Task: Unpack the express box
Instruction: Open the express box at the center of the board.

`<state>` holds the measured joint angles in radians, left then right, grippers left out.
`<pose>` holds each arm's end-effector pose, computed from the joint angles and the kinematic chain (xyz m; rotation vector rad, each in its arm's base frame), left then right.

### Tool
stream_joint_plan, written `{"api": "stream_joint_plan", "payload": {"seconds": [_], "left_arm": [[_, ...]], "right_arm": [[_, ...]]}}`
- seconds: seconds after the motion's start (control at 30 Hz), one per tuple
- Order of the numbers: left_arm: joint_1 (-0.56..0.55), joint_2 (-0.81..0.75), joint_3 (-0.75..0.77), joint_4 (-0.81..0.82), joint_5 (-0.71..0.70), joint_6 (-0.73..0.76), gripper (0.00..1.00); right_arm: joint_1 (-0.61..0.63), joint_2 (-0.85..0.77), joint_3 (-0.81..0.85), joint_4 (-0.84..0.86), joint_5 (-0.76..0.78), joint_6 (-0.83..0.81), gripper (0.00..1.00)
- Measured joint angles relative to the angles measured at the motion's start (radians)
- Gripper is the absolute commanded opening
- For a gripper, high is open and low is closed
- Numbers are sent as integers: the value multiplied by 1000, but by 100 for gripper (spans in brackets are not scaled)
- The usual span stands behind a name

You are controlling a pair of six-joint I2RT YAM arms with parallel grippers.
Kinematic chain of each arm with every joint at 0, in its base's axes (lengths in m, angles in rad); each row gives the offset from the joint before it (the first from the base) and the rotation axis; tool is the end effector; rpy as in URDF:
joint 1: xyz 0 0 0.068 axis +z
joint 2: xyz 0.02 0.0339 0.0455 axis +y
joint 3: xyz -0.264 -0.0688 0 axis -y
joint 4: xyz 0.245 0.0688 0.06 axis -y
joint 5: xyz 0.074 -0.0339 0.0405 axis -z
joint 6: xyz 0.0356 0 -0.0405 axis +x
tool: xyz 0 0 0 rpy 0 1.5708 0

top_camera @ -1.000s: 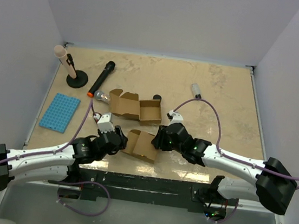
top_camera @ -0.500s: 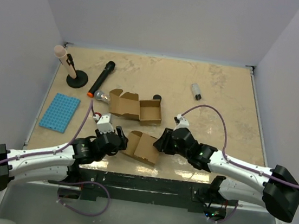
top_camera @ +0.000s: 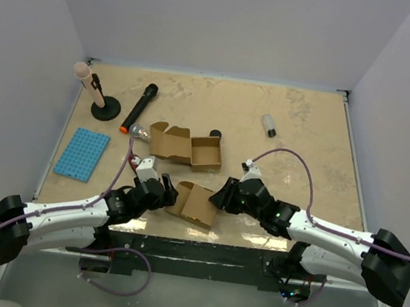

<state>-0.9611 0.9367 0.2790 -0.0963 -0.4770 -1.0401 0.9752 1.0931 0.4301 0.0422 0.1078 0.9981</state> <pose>0.1114 -0.1310 0.1516 -0.3276 2.2545 -0.5280 0.1253 0.1780 0.1808 0.0928 2.3659 0.9449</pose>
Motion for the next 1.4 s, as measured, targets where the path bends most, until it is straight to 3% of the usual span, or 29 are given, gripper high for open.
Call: {"api": "stream_joint_plan", "payload": {"seconds": [0.07, 0.2, 0.33, 0.87, 1.4], "left_arm": [[6, 16, 0, 14, 10, 8, 73], [6, 26, 0, 30, 22, 12, 73], [6, 23, -1, 37, 28, 12, 74], [6, 18, -68, 172, 109, 41, 73], [32, 83, -160, 440, 258, 56, 45]], "right_arm": [[2, -23, 1, -21, 2, 15, 49], [14, -164, 17, -204, 16, 31, 71], [19, -211, 73, -319, 41, 34, 80], [28, 90, 313, -365, 54, -45, 80], [28, 37, 200, -256, -22, -45, 78]]}}
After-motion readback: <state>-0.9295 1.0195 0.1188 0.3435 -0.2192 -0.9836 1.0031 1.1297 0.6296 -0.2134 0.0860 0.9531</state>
